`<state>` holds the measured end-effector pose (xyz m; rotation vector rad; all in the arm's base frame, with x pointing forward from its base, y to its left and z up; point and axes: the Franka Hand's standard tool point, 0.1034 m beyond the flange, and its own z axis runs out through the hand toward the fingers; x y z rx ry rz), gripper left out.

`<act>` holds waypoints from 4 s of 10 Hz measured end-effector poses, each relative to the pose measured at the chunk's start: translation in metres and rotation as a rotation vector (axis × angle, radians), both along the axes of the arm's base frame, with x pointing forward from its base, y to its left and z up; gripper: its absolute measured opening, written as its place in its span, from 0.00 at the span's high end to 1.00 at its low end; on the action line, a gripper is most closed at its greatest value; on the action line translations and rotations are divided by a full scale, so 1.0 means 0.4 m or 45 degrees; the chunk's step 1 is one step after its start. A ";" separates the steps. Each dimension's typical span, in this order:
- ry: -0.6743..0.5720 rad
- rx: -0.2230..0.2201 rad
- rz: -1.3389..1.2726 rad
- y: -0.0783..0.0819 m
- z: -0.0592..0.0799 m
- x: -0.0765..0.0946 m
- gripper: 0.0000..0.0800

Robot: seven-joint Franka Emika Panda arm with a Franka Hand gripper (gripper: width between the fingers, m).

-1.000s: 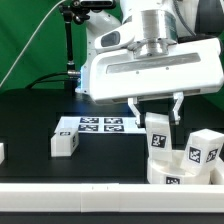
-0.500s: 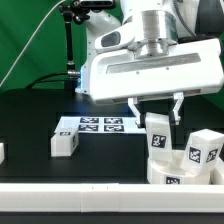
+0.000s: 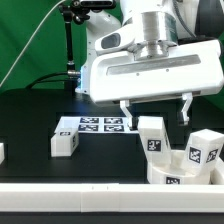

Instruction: Assemble stool

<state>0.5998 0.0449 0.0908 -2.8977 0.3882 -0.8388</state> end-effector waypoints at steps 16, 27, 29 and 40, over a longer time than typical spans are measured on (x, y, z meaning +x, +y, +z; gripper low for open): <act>0.208 0.082 0.044 -0.045 0.041 -0.002 0.19; 0.515 -0.022 0.629 -0.031 0.041 0.015 0.19; 0.499 -0.069 0.750 -0.036 0.039 0.014 0.19; 0.389 -0.476 1.715 0.000 0.020 0.026 0.19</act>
Offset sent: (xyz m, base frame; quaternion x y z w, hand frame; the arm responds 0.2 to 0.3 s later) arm -0.0034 -0.0143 0.0075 -0.0088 0.0000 -0.0279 0.9996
